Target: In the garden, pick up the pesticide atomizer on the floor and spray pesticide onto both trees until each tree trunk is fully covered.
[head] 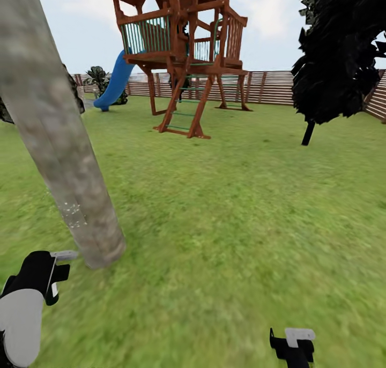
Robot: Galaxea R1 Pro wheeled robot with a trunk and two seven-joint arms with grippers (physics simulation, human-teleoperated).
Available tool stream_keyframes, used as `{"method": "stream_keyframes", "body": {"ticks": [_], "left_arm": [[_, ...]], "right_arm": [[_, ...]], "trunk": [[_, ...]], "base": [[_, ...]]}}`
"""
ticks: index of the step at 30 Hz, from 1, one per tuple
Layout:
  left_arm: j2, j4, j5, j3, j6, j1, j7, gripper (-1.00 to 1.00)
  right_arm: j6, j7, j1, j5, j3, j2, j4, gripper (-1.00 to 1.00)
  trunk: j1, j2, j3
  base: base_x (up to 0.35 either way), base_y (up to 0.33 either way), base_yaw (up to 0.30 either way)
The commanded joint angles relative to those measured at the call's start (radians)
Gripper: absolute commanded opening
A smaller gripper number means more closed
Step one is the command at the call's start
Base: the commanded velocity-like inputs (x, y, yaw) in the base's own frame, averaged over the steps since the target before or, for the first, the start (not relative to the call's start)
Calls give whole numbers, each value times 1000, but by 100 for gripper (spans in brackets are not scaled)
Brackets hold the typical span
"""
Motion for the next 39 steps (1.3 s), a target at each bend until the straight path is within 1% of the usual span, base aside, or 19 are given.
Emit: {"method": "stream_keyframes", "body": {"ticks": [1, 11, 15, 16, 17, 18, 20, 21, 23, 25, 26, 28, 31, 36, 39], "left_arm": [[0, 0, 0, 0, 0, 0, 0, -100], [-3, 5, 6, 0, 1, 0, 0, -100], [-1, 6, 4, 3, 0, 2, -1, -100], [0, 5, 5, 22, -36, 29, 0, -100], [-2, 7, 5, 46, -89, 40, 1, -100], [-4, 13, 6, 62, -115, 45, 1, -100], [-10, 41, 6, 75, -139, 48, 4, -100], [-19, 52, 6, 78, -148, 48, 24, -100], [-25, 51, 6, 81, -151, 49, 55, -100], [-32, 56, 7, 81, -152, 49, 62, -100], [-44, 52, 18, 82, -152, 49, 65, -100], [-48, 50, 37, 82, -152, 49, 63, -100], [-50, 47, 49, 82, -153, 49, 63, -100], [-51, 51, 50, 77, -154, 49, 65, -100], [-66, 53, 49, 73, -155, 49, 66, -100]], "right_arm": [[0, 0, 1, 0, 0, 0, 0, 100], [0, 0, 0, 0, 0, 0, 0, 100], [0, 0, 1, 0, 0, 0, 0, 100], [0, 1, 0, 0, 0, 0, 0, 100], [0, 1, 1, 0, 0, 0, 0, 100], [0, 1, 1, 0, 0, 0, 0, 100], [0, 0, 1, 0, 0, 0, 0, 100], [0, 0, 0, 0, 0, 0, 0, 100], [0, 0, 1, 0, 0, 0, 0, 100], [0, 0, 0, 0, 0, 0, 0, 100], [0, 0, 0, 0, 0, 0, 0, 100], [0, 0, 1, 0, 0, 0, 0, 100], [0, 0, 1, 0, 0, 0, 0, 100], [0, 0, 0, 0, 0, 0, 0, 100], [0, 0, 0, 0, 0, 0, 0, 100]], "trunk": [[0, 0, 0], [0, 0, 0], [0, 0, 0], [0, 0, 0], [0, 0, 0], [0, 0, 0], [0, 0, 0], [0, 0, 0], [0, 0, 0], [0, 0, 0], [0, 0, 0], [0, 0, 0], [0, 0, 0], [0, 0, 0], [0, 0, 0]], "base": [[142, -267, 277], [202, -229, 266], [240, -191, 102], [265, -161, 11], [276, -149, 5], [280, -144, 2], [282, -141, 1], [284, -142, 0], [282, -156, 0], [255, -177, 9], [147, -241, 172], [107, -262, 247], [58, -271, 272], [136, -251, 276], [228, -215, 277]]}}
